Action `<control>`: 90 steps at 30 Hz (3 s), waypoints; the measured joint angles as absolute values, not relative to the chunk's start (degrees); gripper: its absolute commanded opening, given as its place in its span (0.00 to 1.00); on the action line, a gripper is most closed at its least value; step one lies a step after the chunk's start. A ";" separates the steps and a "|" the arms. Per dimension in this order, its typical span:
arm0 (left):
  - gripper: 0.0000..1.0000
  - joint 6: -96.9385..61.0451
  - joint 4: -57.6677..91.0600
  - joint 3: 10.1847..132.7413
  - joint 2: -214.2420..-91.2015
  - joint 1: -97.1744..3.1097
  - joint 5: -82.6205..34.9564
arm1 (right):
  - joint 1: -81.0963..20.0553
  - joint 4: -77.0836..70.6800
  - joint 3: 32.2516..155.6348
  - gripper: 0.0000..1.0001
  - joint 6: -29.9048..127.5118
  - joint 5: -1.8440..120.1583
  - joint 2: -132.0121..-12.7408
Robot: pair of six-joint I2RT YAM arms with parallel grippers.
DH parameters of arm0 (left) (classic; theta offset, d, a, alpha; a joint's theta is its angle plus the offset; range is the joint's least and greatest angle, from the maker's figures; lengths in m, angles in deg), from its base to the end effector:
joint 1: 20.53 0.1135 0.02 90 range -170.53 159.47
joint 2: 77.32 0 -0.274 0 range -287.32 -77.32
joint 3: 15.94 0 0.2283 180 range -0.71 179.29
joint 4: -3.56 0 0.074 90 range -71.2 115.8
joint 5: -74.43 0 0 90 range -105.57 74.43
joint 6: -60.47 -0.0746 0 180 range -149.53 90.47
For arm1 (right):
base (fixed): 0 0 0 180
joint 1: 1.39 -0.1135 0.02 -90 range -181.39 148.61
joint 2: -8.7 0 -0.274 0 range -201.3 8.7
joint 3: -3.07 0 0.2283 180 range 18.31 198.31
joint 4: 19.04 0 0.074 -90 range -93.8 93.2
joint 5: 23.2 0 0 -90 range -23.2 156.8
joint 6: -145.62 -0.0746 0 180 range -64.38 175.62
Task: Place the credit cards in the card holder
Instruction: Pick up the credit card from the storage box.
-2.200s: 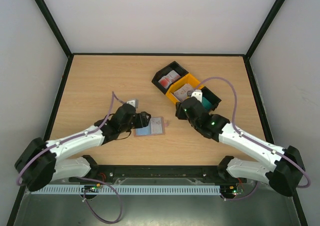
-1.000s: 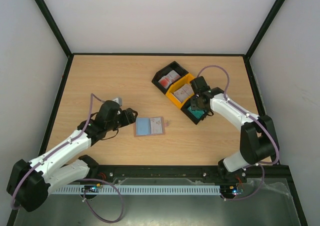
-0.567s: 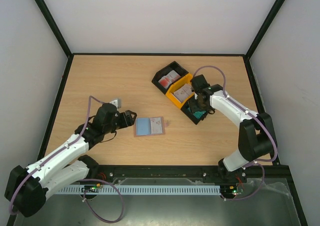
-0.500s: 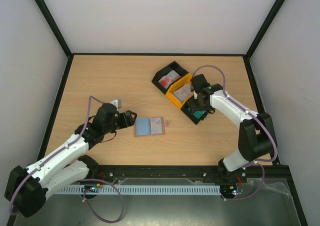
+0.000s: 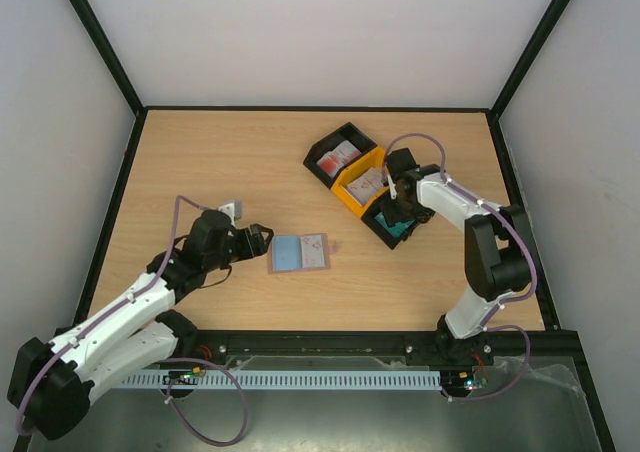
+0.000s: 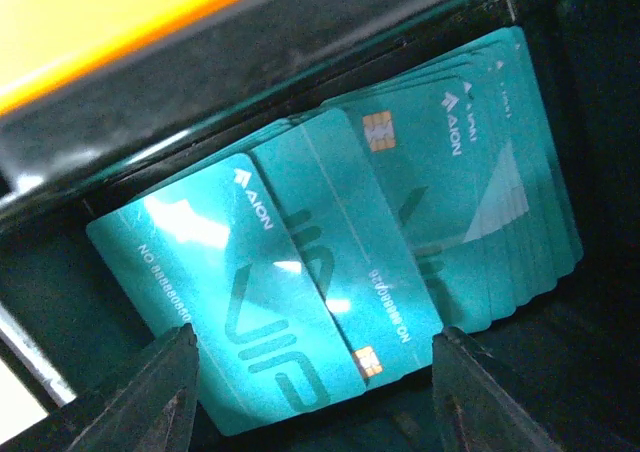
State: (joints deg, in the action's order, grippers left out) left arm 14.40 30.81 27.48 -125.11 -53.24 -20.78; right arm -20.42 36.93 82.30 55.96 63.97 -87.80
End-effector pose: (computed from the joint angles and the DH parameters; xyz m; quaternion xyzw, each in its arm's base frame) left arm 0.1561 -0.1083 0.2213 -0.0632 0.8701 -0.3332 0.3576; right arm 0.2936 0.1052 0.1758 -0.1699 0.9743 0.0478 0.1398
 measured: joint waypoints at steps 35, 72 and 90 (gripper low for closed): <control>0.76 14.48 25.98 27.63 -133.39 -53.24 -25.24 | -18.91 34.35 82.34 0.29 61.79 49.19 -90.21; 0.76 15.64 25.91 27.63 -133.80 -53.24 -24.96 | -21.43 36.71 77.38 0.27 59.63 40.95 -83.41; 0.75 15.84 25.54 27.63 -131.77 -53.31 -24.37 | -21.95 36.52 77.68 0.02 58.27 45.06 -77.49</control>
State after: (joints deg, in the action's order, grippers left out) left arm 15.84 25.54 27.63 -131.77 -53.31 -24.37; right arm -21.95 36.52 77.68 58.27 45.06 -77.49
